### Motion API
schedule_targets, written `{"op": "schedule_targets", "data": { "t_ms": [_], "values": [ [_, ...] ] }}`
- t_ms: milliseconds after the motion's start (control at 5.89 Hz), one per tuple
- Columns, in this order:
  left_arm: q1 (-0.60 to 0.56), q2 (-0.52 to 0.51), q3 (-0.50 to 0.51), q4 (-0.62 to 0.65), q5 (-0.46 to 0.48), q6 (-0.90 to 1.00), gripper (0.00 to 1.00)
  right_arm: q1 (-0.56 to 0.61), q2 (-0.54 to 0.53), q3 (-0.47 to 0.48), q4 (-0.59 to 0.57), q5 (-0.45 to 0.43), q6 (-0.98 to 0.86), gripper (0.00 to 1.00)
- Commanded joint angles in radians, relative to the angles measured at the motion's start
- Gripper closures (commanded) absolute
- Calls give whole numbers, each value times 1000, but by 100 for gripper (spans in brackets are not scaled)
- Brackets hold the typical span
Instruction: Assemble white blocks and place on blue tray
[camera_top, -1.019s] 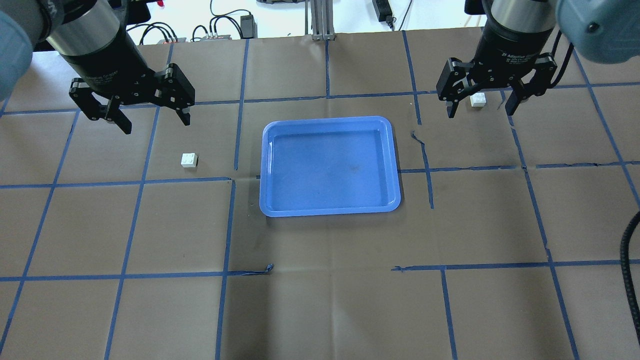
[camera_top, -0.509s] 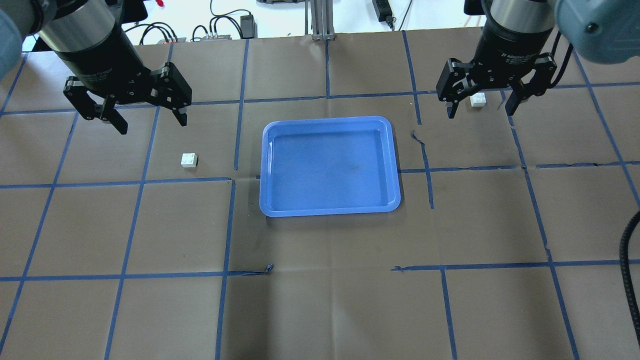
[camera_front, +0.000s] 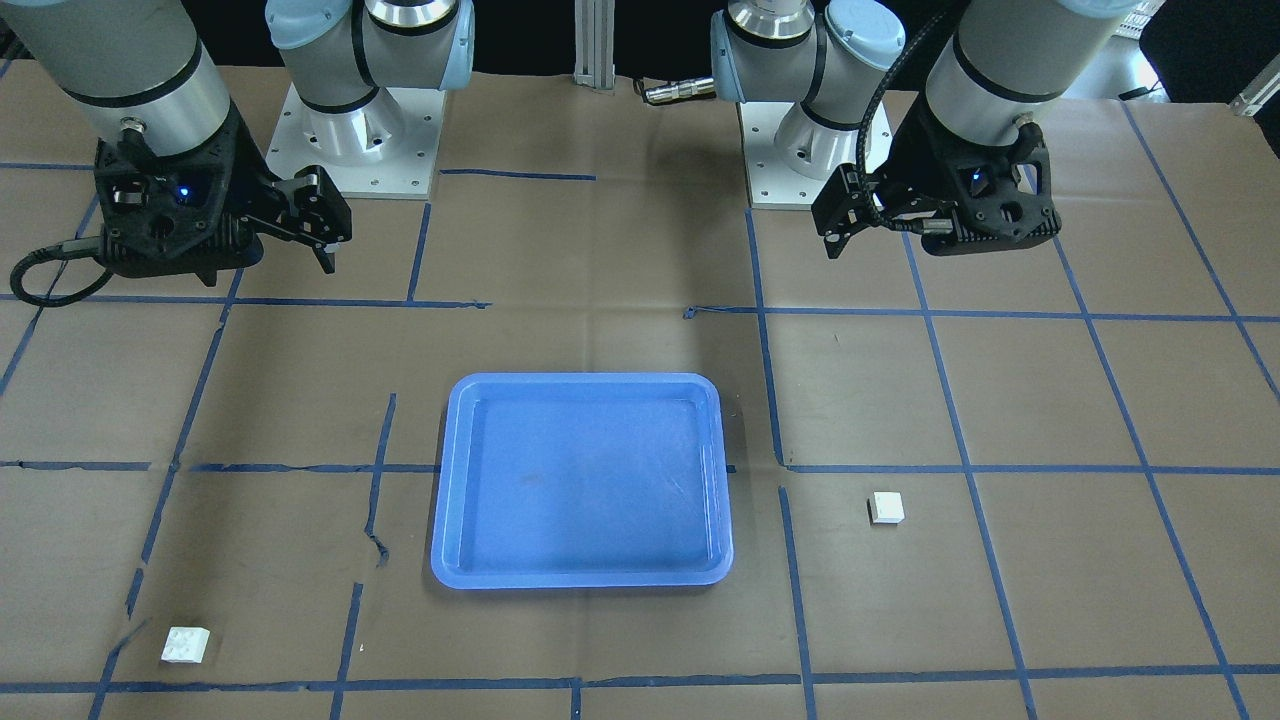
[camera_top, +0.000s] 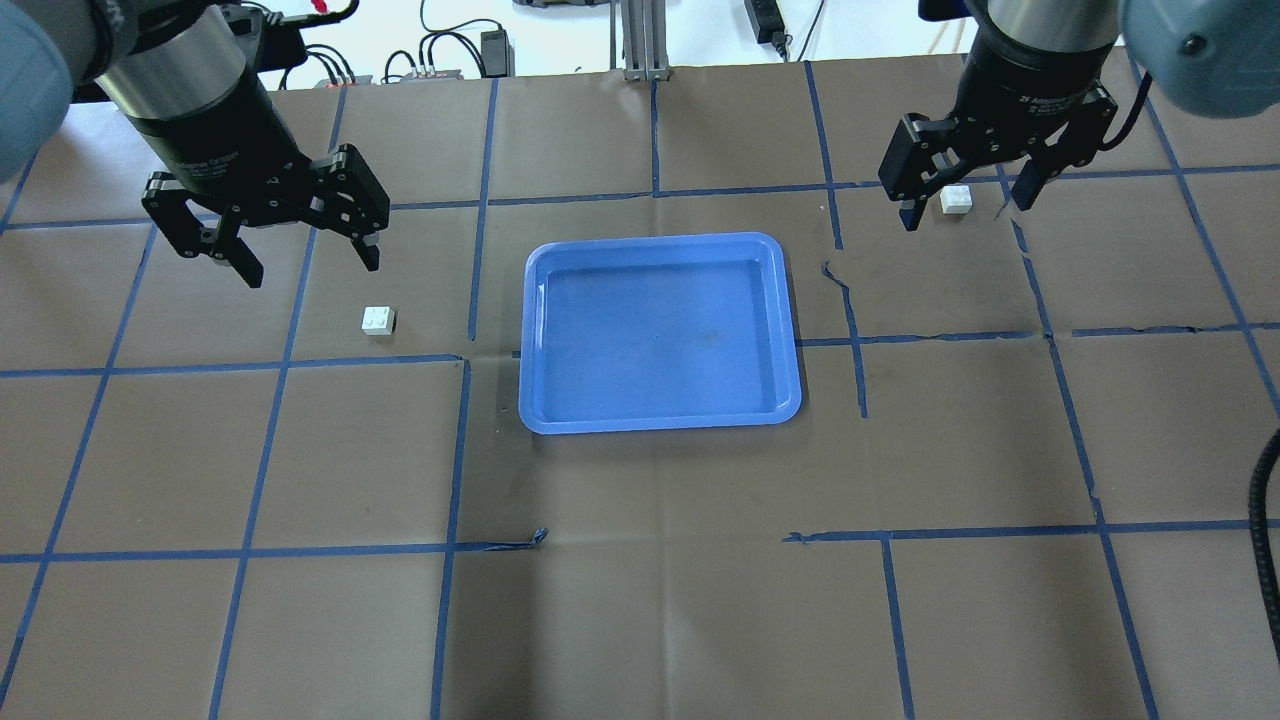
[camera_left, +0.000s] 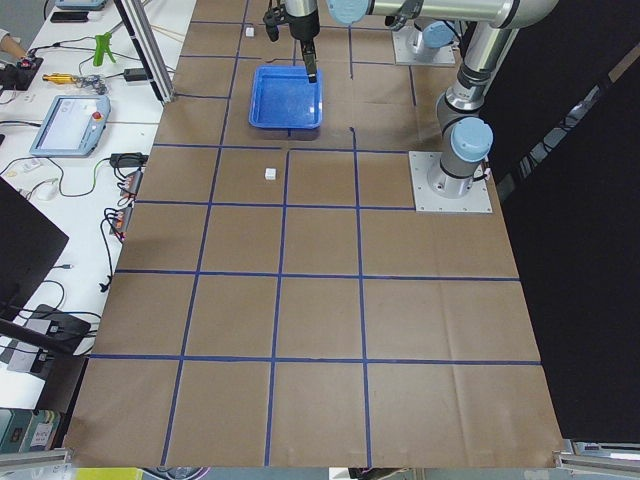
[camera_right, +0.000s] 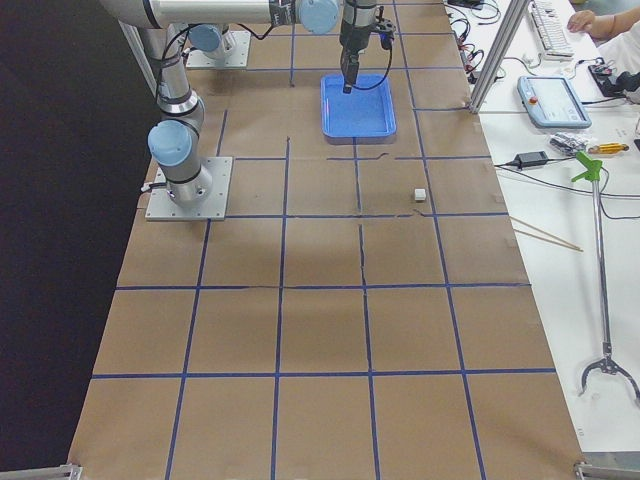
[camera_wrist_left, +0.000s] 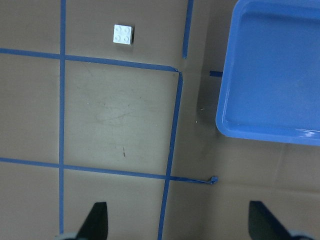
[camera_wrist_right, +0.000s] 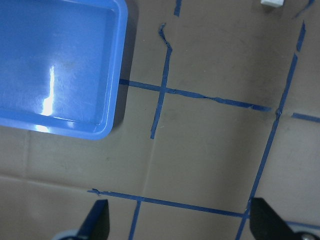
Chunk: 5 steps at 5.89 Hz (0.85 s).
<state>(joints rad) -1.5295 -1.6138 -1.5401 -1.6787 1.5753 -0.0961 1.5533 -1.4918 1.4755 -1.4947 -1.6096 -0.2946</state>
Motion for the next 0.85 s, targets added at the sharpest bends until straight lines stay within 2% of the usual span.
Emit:
{"op": "schedule_targets", "data": {
  "t_ms": [0, 170, 340, 509, 679],
  "values": [
    [53, -67, -183, 315, -3, 15, 1, -60, 12, 2, -27, 0, -425, 0],
    [86, -107, -286, 531, 0, 127, 1, -128, 25, 9, -79, 7, -689, 0],
    [130, -168, -313, 642, -1, 218, 1, -186, 63, 6, -81, 13, -961, 0],
    [173, -226, -327, 709, -1, 266, 1, -235, 88, -9, -87, 17, -1180, 0],
    [183, -262, -334, 717, -3, 320, 1, -295, 132, -9, -179, 99, -1429, 0]
  ]
}}
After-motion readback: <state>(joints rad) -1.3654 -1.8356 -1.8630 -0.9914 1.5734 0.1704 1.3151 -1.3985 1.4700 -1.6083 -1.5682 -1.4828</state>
